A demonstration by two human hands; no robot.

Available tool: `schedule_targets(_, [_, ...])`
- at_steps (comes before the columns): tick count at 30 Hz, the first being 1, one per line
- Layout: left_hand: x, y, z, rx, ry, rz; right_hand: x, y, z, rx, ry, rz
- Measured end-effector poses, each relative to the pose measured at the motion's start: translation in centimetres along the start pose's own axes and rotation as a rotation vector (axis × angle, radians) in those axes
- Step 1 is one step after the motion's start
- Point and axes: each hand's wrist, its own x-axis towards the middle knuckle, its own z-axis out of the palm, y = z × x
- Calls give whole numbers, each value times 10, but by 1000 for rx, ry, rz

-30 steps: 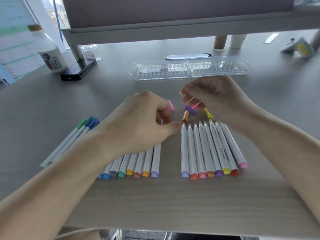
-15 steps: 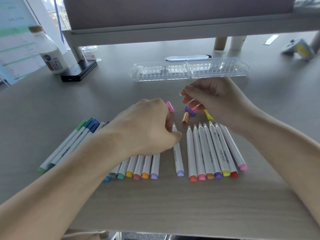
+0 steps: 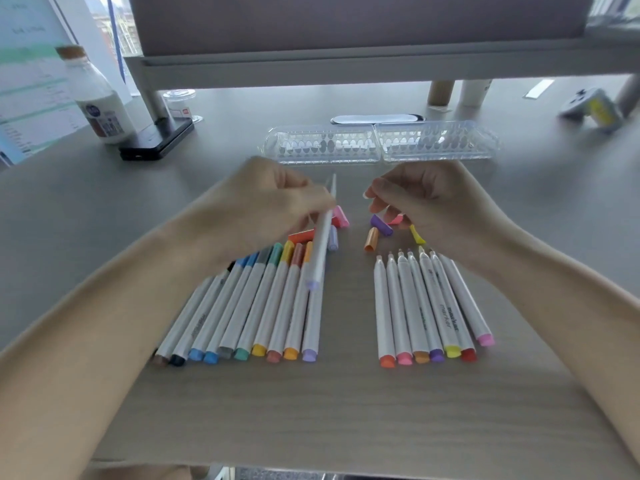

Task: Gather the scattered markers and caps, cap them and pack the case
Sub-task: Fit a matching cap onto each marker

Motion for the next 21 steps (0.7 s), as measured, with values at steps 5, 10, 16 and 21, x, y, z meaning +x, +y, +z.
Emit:
schedule_targets(5, [15, -17, -20, -99, 3, 6, -2, -6, 5, -233, -36, -40])
schedule_targets(10, [18, -31, -20, -212, 48, 27, 9, -34, 20, -567, -162, -57])
schedule_targets(16, [14, -32, -19, -345, 64, 44, 23, -43, 37, -718, -271, 4])
schedule_targets(21, [13, -32, -19, -334, 99, 55, 24, -40, 40, -768, -282, 23])
